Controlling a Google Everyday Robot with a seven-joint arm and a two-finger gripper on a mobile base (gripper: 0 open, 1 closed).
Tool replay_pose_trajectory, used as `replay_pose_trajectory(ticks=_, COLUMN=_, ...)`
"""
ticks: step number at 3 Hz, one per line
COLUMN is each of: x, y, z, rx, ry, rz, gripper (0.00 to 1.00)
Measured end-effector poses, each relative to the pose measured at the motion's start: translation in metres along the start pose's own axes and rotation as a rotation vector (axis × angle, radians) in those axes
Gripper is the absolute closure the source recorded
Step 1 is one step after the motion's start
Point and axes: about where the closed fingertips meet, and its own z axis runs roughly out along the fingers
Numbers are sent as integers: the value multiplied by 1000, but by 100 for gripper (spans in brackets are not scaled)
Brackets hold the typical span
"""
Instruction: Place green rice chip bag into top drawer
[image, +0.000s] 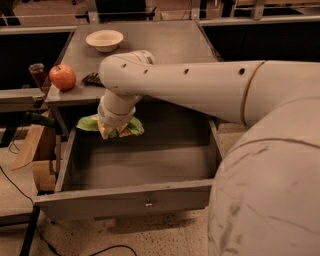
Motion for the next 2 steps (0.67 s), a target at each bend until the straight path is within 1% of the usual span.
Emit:
replay_pose_trajectory(ticks=1, x=4, y=0, z=7, rx=-12, ry=5, rz=-9, gripper=31)
replay_pose_trajectory(ticks=2, x=4, y=0, z=7, rx=-12, ry=5, rz=-9, gripper=6)
